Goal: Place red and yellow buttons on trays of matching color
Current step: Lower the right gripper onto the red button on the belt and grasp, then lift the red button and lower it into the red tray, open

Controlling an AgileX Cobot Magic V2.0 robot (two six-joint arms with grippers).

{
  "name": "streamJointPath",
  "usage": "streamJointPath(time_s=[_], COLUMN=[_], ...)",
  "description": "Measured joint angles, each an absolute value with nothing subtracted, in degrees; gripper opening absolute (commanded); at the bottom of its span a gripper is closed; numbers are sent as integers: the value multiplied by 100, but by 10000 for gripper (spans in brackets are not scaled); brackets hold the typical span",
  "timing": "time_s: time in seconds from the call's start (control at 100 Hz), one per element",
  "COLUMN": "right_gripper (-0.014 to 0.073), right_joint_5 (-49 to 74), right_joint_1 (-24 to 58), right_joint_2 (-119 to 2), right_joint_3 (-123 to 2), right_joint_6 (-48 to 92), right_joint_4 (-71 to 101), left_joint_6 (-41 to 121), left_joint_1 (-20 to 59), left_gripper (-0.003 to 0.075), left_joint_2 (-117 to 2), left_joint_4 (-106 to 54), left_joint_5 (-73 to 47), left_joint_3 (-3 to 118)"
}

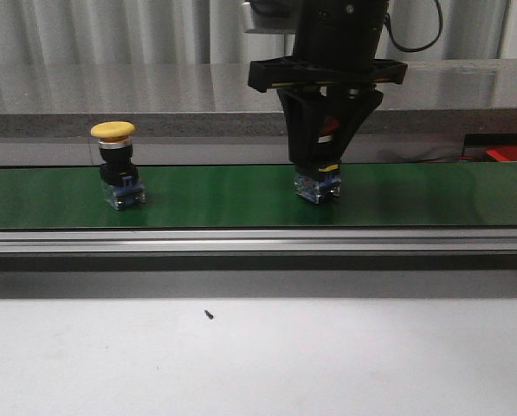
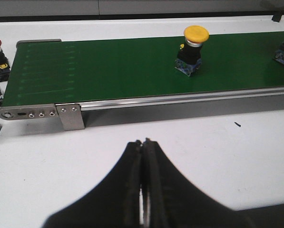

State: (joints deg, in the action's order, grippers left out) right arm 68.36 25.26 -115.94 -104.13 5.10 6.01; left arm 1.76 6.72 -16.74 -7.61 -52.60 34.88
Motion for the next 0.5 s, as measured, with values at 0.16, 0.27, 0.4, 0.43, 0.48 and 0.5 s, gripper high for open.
streamJointPath(time_s=[0.16,0.27,0.4,0.43,0.48,0.5], right_gripper=[192,192,192,192,192,192], right_joint_5=[6871,6980,7060,7060,7073,7073], right_joint_1=[2418,2185,1827,1752,1618,1562], right_joint_2=[-11411,-11128,-10839,-10771,-10687,-10658], right_joint_3=[-10427,-10427,-10427,-10414,-10346,-10313], right_joint_6=[493,493,493,493,493,493], right_joint_4=[562,495,388,362,311,294], left_joint_6=[176,176,176,176,176,176], left_joint_1=[672,672,672,672,672,672], left_gripper=[-19,-19,-19,-19,-19,-19], left_joint_2=[-1674,-1674,-1674,-1674,-1674,-1674], left_joint_4=[-761,-761,-761,-761,-761,-761], left_joint_5=[-5260,-5260,-5260,-5260,-5260,-5260], left_joint_3=[3488,3488,3488,3488,3488,3488])
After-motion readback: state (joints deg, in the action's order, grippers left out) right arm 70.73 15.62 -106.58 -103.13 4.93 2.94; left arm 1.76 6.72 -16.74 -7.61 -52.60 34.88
